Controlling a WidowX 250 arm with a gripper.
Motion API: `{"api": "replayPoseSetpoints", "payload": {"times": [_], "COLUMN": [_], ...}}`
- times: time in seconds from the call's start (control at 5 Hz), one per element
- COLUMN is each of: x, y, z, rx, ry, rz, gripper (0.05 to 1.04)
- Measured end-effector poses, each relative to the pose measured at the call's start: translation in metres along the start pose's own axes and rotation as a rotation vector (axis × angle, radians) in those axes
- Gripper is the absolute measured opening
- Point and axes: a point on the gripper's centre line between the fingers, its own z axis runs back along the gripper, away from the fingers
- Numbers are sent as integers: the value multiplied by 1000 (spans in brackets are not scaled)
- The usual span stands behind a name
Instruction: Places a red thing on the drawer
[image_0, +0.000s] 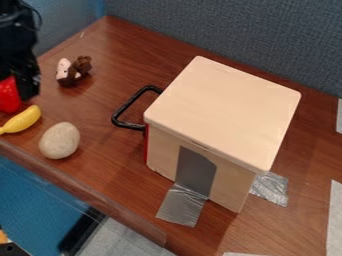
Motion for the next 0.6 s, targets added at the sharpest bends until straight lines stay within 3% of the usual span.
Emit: {"api": "replayPoseSetpoints", "payload": {"times": [0.4, 0.6], "x": [-3, -5], "y": [38, 40], "z": [-11, -25], "rx": [20, 7], "ry": [26, 66], "rz": [128, 166], "gripper": [1000, 999]}}
